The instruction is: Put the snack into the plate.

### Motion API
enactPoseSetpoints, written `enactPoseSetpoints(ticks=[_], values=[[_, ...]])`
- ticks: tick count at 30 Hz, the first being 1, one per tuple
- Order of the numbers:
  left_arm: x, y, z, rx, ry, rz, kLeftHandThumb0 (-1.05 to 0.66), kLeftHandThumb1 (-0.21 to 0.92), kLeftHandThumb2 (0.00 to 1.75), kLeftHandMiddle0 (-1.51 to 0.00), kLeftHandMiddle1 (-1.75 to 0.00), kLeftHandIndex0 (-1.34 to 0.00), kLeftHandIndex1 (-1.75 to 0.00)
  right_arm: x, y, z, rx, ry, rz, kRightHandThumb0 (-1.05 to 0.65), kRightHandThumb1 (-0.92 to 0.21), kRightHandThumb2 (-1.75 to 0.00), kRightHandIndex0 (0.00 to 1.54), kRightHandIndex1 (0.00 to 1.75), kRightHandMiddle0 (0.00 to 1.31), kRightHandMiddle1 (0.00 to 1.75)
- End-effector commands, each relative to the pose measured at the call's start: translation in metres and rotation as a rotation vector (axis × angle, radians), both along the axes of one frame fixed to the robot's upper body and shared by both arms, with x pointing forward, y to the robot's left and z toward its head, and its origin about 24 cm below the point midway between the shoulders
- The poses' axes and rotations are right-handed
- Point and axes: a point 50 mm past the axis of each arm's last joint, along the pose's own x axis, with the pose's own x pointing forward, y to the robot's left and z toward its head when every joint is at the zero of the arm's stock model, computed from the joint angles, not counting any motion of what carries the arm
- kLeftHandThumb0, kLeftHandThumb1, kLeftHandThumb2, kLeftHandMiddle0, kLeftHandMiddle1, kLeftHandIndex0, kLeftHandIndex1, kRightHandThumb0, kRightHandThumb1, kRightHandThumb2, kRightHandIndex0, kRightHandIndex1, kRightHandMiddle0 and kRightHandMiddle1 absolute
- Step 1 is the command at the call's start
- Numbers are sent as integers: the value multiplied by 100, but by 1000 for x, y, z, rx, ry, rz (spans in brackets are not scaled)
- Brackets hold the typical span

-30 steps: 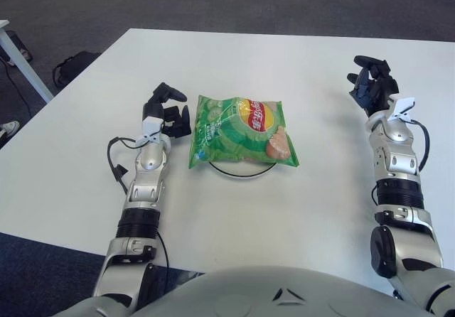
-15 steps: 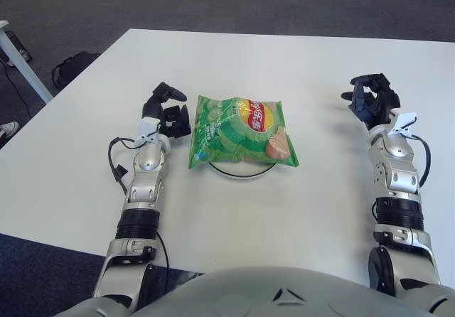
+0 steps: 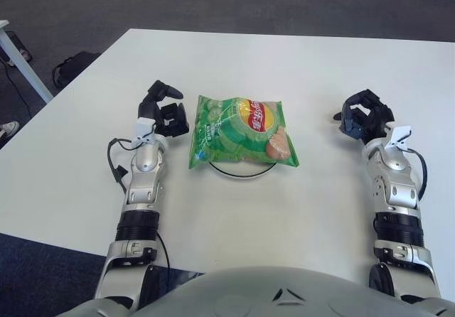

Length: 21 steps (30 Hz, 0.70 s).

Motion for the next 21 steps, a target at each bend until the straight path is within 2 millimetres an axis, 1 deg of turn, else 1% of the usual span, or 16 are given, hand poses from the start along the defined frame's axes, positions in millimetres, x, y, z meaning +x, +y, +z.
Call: enactPoseSetpoints(ticks=[1, 4, 8, 16, 19, 21], values=[[-17, 0, -33, -29, 122, 20, -49, 30, 134, -125, -175, -62, -175, -3, 2, -3, 23, -1, 0, -1, -29, -126, 64, 147, 55, 175], [-17, 0, -33, -36, 127, 23, -49, 30, 134, -125, -175, -63, -175, -9, 6, -8, 28, 8, 3, -1, -29, -127, 65, 147, 55, 175], [-18, 0, -32, -32, 129, 29, -49, 30, 134, -125, -175, -63, -175, -18, 15, -12, 29, 18, 20, -1, -28, -128, 65, 148, 54, 175], [-18, -1, -31, -44, 128, 22, -49, 30, 134, -126, -175, -62, -175, -21, 19, -14, 5, 36, 29, -1, -27, -130, 66, 152, 53, 175], [-18, -2, -30, -49, 126, 18, -48, 31, 132, -125, -175, -61, -175, -22, 20, -17, 2, 45, 30, -1, -25, -134, 66, 157, 53, 175], [-18, -3, -30, -47, 126, 14, -48, 33, 131, -124, -175, -60, -175, -23, 23, -21, 7, 55, 36, -1, -22, -141, 66, 165, 53, 175]])
